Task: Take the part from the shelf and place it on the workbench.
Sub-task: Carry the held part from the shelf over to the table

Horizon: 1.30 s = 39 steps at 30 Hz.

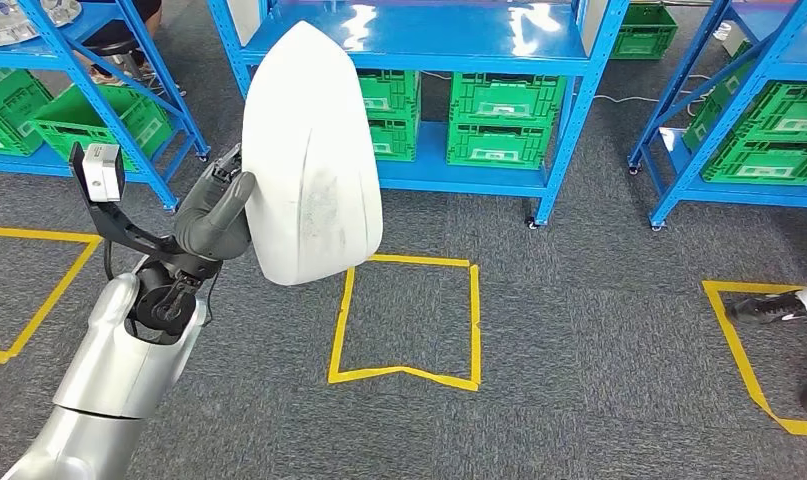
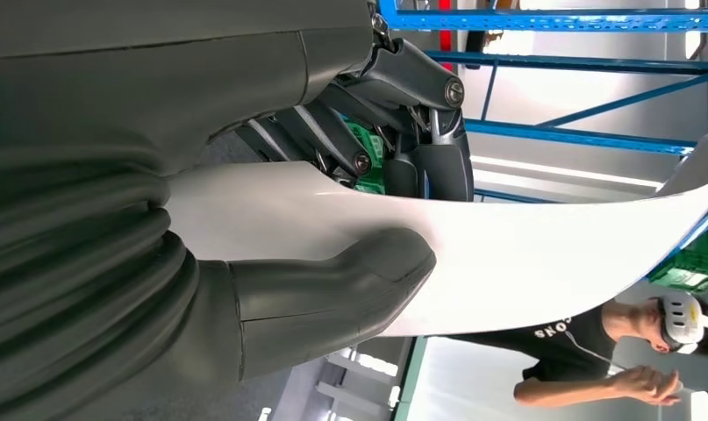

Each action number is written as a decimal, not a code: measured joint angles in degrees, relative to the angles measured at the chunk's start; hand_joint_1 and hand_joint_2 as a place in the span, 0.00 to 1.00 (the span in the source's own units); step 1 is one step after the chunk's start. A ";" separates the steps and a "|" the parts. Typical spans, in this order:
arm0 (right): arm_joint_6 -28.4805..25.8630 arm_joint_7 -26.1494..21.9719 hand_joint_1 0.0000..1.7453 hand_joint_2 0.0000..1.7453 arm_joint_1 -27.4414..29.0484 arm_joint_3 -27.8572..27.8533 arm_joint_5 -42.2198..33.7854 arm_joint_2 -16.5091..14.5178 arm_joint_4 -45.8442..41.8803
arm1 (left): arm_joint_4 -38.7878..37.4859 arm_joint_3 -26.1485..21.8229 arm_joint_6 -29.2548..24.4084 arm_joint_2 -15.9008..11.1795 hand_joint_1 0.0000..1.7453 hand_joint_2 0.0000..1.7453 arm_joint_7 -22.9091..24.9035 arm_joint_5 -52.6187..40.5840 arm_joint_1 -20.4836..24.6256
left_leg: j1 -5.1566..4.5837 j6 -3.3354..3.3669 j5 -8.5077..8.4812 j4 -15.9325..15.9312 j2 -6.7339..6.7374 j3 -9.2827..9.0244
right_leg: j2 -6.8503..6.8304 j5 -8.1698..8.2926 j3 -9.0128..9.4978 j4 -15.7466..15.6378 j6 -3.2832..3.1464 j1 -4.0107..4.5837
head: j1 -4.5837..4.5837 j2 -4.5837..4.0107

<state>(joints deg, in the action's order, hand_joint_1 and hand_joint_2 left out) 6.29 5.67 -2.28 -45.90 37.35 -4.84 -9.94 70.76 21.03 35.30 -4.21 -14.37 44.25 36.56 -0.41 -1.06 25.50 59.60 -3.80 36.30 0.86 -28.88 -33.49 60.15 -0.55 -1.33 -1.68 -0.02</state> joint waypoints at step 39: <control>-0.34 -0.06 0.00 0.00 0.20 -0.02 0.37 -0.51 0.00 | -3.56 0.58 1.18 -0.34 1.00 1.00 -1.41 1.19 2.38 | 0.90 -1.70 4.70 11.99 4.05 4.95 | -3.91 0.58 0.02 -0.43 -0.90 -0.07 | -0.59 0.00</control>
<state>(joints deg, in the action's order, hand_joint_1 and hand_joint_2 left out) 5.96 5.61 -2.08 -45.92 37.72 -5.35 -9.94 67.20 21.61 36.48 -4.55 -15.78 45.44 38.94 0.49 -2.76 30.20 71.60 0.26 41.26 -3.05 -28.30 -33.47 59.72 -1.44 -1.40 -2.27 -0.02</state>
